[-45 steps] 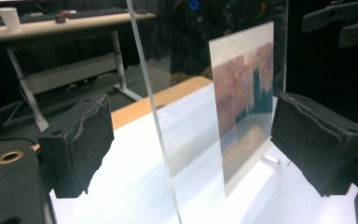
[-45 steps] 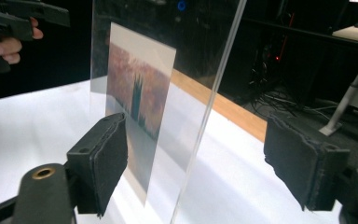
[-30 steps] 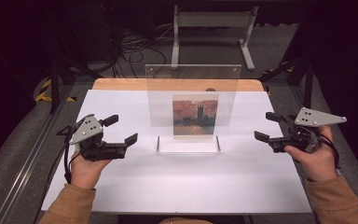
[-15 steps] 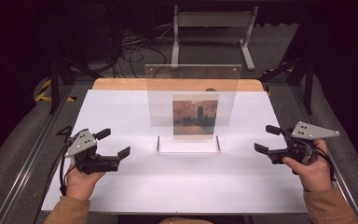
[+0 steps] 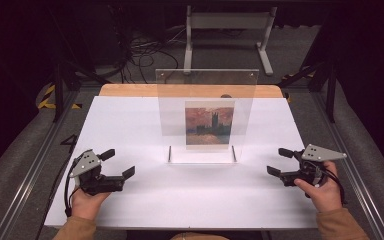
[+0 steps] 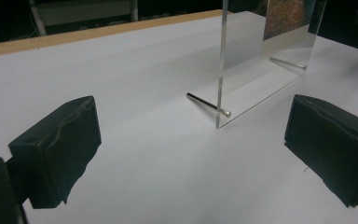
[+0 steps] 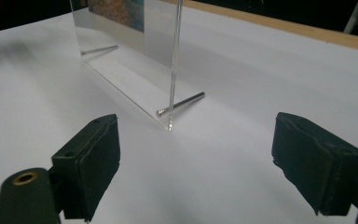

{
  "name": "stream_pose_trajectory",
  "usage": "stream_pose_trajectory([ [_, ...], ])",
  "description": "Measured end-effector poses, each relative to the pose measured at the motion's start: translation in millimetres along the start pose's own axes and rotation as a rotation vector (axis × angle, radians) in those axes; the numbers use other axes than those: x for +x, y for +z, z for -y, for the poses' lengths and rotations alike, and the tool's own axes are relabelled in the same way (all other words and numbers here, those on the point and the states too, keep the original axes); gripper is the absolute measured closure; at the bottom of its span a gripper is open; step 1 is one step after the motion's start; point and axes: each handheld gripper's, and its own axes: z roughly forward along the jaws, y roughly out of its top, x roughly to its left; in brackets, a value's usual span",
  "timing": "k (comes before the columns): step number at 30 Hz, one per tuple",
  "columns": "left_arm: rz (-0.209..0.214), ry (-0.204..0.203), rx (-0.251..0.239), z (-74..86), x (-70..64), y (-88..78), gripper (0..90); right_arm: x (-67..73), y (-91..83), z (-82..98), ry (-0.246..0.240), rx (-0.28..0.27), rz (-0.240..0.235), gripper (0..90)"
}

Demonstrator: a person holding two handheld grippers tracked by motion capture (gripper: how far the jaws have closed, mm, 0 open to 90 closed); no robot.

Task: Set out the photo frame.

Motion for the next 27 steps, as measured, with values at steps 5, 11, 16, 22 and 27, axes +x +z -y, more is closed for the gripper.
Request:
stream_pose_trajectory([
  [5, -0.010, 0.031, 0.013, 13.6, 4.1, 8.1, 3.0, 0.1, 10.9, 15.5, -0.013, 0.035, 0.004, 15.7],
  [11, 0.001, 0.054, 0.070, 21.1, 3.2, 17.2, 3.1, -0.1, 21.4, 26.4, -0.010, 0.066, 0.002, 15.2],
  [16, 0.025, 0.022, 0.090, 26.9, 5.3, 22.8, 3.1, -0.9, 21.7, 26.6, -0.007, 0.067, -0.001, 15.4],
  [22, 0.026, -0.010, 0.078, 28.5, 7.2, 21.1, 3.1, -1.3, 23.4, 26.2, -0.006, 0.082, -0.003, 15.7],
  [27, 0.023, 0.000, 0.080, 26.0, 6.4, 18.8, 3.4, -1.1, 24.0, 25.9, -0.008, 0.088, -0.001, 15.7],
])
